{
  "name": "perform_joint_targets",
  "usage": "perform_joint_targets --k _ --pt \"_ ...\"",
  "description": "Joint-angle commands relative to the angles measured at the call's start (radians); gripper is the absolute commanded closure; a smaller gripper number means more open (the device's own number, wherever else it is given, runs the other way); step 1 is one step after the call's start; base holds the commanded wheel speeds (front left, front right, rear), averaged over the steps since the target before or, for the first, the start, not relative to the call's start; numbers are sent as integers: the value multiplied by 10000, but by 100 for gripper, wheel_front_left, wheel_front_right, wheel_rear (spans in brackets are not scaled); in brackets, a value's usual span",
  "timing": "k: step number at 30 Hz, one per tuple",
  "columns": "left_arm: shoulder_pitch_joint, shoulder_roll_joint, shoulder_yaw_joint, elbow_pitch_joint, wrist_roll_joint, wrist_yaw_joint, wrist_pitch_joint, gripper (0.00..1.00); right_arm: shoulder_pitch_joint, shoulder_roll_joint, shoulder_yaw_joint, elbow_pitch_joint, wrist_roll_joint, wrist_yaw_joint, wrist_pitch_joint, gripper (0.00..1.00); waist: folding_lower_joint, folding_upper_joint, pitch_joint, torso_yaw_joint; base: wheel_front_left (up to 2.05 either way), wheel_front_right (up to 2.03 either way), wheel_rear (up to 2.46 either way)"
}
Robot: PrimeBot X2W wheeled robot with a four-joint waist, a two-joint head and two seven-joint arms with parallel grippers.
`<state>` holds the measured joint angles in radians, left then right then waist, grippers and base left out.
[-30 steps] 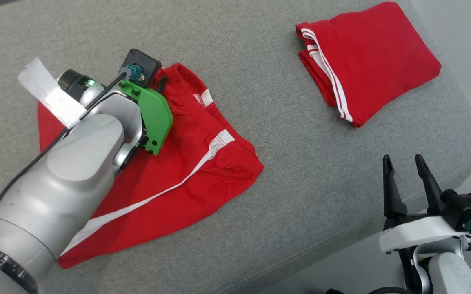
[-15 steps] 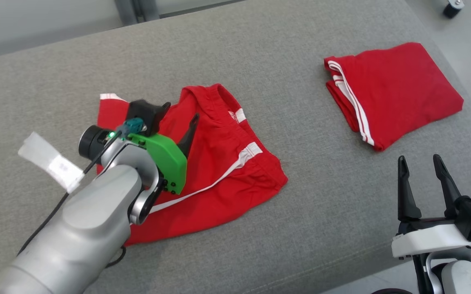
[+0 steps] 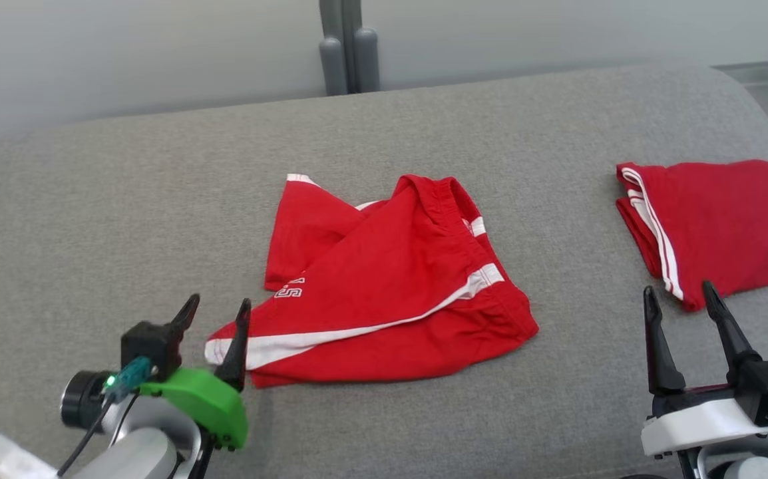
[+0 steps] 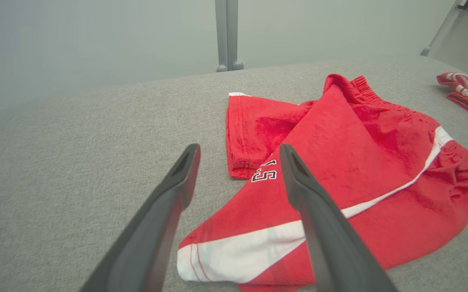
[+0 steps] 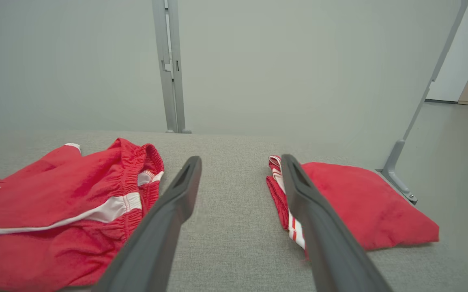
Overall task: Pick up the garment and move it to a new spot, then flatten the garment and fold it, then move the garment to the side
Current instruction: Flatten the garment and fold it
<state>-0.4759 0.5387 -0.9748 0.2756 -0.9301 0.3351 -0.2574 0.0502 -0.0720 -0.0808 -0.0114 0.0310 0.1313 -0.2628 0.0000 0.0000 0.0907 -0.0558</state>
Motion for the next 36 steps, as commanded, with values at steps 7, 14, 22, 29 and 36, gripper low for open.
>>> perform_joint_targets --k 7,14,22,29,36 --pt "3065 397 2218 -1550 1579 160 -71 0 436 -195 318 371 49 -12 -22 0 0 0 -952 1101 0 0 0" --pt "5318 -36 4220 -1885 2920 -822 -73 0 719 -281 362 751 153 -12 -22 0 0 0 -1096 1301 0 0 0" --pt "6772 -1272 6401 -1776 4339 -2415 -74 0 997 -245 114 1359 309 -12 -22 0 0 0 -1379 1325 0 0 0" --pt "7231 -1974 7536 -1436 5137 -3318 -75 0 1028 -199 106 1534 344 -12 -22 0 0 0 -1448 1185 0 0 0" --pt "7366 -2609 8410 -1175 5849 -4035 -75 0 994 -187 66 1547 366 -12 -22 0 0 0 -1417 1115 0 0 0"
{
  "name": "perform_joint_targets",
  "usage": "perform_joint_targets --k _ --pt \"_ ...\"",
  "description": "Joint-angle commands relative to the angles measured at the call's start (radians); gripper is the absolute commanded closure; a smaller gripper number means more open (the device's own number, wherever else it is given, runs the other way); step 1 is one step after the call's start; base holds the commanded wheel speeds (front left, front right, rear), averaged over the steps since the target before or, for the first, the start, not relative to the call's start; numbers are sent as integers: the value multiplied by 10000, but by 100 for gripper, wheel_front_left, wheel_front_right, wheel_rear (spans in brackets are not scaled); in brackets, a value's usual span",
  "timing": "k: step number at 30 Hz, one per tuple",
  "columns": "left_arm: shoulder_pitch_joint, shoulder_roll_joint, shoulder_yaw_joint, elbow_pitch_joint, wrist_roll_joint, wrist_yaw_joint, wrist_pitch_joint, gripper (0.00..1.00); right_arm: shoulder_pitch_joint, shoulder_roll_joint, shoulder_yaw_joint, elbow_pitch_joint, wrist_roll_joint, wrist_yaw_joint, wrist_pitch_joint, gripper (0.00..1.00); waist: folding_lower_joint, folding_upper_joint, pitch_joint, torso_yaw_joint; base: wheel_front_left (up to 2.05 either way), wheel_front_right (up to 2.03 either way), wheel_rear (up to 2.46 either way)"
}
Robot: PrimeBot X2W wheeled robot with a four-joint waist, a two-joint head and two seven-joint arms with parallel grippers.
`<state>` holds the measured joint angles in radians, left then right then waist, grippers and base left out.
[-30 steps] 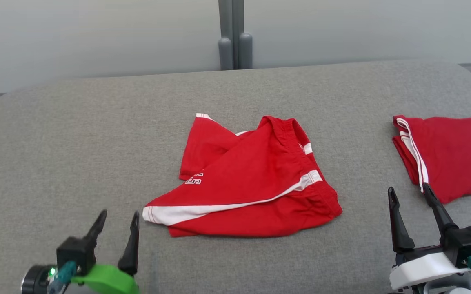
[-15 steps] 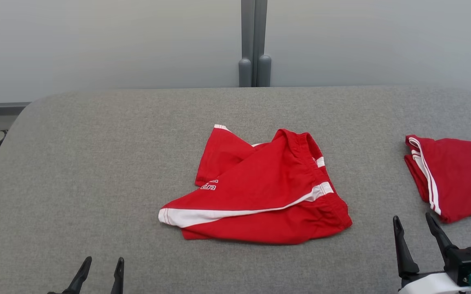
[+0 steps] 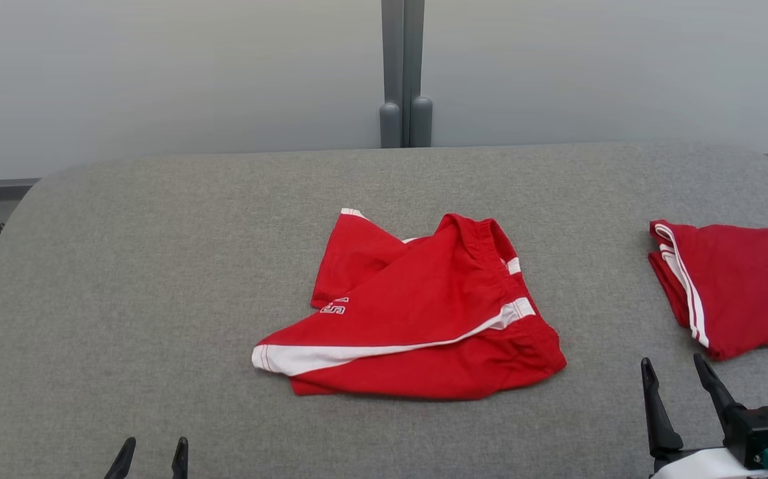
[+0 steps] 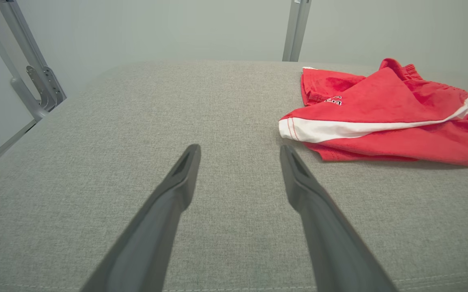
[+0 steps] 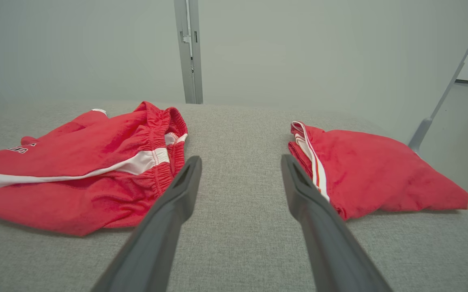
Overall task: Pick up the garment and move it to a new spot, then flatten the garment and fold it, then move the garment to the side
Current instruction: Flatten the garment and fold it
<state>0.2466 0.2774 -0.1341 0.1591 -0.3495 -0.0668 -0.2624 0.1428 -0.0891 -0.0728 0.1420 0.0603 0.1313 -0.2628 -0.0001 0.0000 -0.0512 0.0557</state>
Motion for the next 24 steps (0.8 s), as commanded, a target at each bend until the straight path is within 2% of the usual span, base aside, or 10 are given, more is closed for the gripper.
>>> perform_joint_targets --k 1,8,12,17,24 --pt "140 -69 97 16 123 -84 -25 0 60 -14 -20 15 68 -12 -22 0 1 0 5 -4 0 0 0" --pt "8 -506 556 84 565 -430 -26 0 -171 -58 173 14 142 -12 -22 0 1 0 77 29 0 0 0" --pt "-311 -628 551 149 640 -541 -26 0 -750 -108 517 17 577 -12 -22 0 1 0 312 44 0 0 0" --pt "-1379 -438 -12 834 411 -618 257 0 -2407 -1031 2152 1160 1152 -12 272 0 1 0 1017 81 0 0 0" --pt "-3187 -259 -964 1719 -534 -640 1443 0 -4907 -2412 4613 2512 2471 -14 2432 0 1 0 1747 289 0 0 0"
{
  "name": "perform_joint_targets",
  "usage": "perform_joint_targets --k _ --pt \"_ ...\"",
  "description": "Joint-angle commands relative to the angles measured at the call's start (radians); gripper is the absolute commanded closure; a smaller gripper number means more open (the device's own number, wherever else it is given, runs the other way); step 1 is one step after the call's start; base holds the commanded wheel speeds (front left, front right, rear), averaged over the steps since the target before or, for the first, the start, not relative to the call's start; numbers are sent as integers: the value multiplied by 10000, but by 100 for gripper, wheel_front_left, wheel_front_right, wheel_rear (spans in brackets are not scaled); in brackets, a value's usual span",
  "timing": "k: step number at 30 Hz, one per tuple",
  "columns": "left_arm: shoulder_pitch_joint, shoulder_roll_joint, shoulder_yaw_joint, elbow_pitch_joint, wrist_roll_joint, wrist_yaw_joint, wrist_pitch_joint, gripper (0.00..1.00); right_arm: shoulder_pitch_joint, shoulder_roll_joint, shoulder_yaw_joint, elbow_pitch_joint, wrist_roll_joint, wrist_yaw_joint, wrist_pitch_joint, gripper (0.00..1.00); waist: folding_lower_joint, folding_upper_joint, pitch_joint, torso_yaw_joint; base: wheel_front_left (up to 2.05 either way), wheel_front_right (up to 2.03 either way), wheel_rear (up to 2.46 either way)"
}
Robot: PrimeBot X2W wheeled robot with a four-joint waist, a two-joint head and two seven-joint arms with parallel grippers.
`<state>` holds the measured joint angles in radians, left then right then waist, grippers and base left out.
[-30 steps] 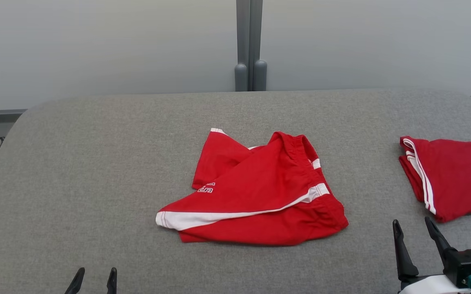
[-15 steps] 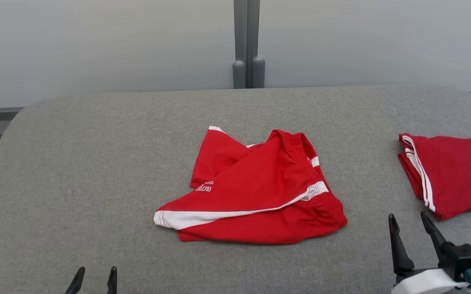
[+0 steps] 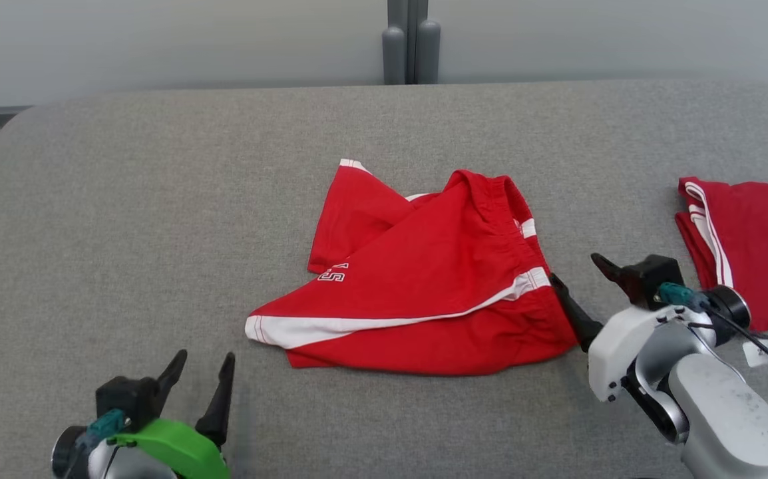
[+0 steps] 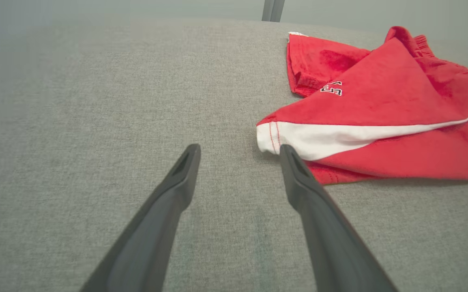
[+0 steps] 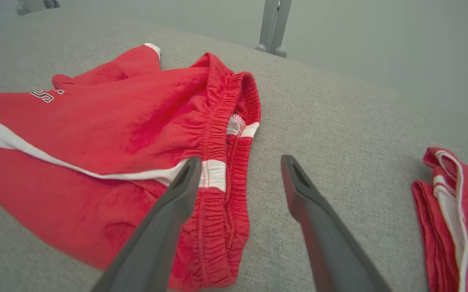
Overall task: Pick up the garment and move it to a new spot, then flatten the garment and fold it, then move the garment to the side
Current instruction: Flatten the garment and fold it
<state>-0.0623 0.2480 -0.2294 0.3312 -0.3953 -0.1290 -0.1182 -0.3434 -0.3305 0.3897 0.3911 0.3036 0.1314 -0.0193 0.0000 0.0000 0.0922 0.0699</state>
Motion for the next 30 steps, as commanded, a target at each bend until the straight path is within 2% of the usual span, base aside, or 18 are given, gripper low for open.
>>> perform_joint_targets --k 1,6,10,16,22,27,30 --pt "-295 67 -261 96 -259 -20 182 0 -291 -198 396 119 300 -16 304 0 0 0 383 186 0 0 0" --pt "-1042 325 -1170 422 -907 -10 531 0 -1173 -952 1900 362 1474 -17 1119 5 0 0 605 328 0 0 0" --pt "-1461 443 -1687 567 -1500 -11 570 0 -1556 -1293 2389 500 1988 -16 1067 2 0 0 677 396 0 0 0" --pt "-1933 651 -2339 660 -2365 -12 656 0 -1849 -1553 2932 626 2510 -16 1061 4 0 0 729 444 0 0 0" --pt "-2368 807 -3063 1030 -3223 -13 750 0 -2036 -1667 3343 819 2885 -16 964 19 0 0 782 355 0 0 0" --pt "-2754 1014 -3657 1422 -3731 -13 659 0 -2253 -1676 3646 893 3053 -16 889 16 0 0 875 222 0 0 0" --pt "-3055 1116 -3944 1677 -3970 -13 524 0 -2384 -1678 3789 930 3111 -16 841 17 0 0 982 146 0 0 0"
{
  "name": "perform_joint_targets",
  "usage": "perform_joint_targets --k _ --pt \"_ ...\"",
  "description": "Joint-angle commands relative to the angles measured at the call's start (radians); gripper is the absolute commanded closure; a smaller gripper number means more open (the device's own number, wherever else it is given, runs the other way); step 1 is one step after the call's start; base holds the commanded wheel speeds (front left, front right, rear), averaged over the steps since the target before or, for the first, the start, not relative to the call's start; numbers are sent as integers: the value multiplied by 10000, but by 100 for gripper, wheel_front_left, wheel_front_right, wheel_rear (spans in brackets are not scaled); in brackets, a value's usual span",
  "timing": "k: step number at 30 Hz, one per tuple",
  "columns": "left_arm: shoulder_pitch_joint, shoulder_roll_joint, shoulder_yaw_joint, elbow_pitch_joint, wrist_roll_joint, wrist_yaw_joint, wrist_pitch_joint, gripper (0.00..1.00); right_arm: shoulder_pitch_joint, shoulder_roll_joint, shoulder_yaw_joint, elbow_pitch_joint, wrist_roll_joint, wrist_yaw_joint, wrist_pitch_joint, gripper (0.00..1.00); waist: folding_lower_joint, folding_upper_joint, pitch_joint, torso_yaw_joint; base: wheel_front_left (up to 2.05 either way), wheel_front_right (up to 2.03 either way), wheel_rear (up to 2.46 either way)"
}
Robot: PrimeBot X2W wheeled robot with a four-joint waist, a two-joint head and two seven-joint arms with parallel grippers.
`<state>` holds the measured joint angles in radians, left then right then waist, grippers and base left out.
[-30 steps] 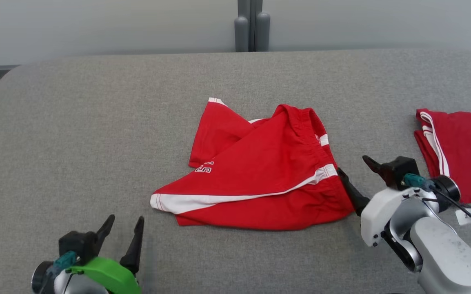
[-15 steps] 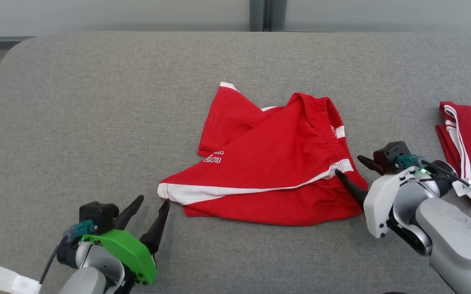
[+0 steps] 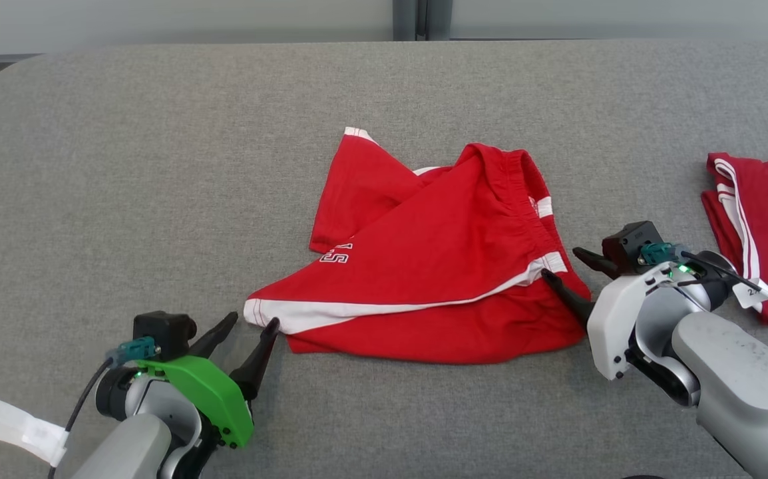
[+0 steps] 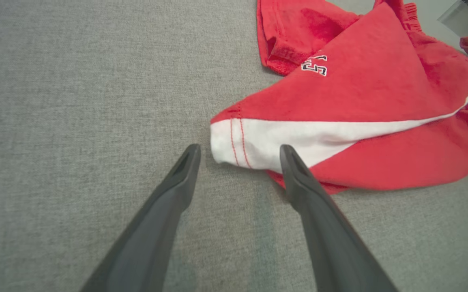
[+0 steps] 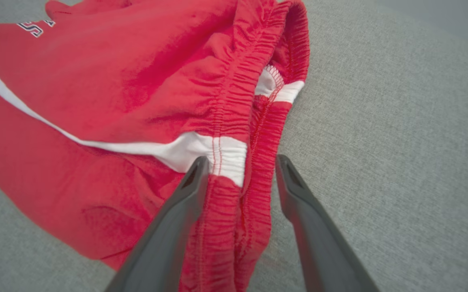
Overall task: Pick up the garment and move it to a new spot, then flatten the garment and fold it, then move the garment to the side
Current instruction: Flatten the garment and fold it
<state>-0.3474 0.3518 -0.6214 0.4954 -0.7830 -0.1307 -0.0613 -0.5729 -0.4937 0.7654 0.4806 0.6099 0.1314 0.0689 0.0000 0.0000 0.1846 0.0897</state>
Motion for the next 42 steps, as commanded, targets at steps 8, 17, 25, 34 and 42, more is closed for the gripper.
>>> perform_joint_targets --k 8,17,25,34,42 --pt "-800 246 -754 630 -621 4 -420 0 -349 -25 308 106 203 -16 -154 24 0 0 212 -173 0 0 0" --pt "-1145 439 -1579 898 -1133 4 -654 0 -548 46 551 176 308 -16 -217 31 0 0 242 -153 0 0 0" --pt "-1439 441 -2168 1083 -1500 3 -912 51 -650 66 712 253 444 -16 -182 52 0 0 273 -113 0 0 0" --pt "-1679 522 -2742 1277 -1915 3 -1188 64 -723 90 816 390 586 -16 -190 33 0 0 315 -131 0 0 0" --pt "-1904 559 -3211 1413 -2207 3 -1356 100 -794 112 1009 437 861 -16 -54 100 0 0 363 -108 0 0 0"
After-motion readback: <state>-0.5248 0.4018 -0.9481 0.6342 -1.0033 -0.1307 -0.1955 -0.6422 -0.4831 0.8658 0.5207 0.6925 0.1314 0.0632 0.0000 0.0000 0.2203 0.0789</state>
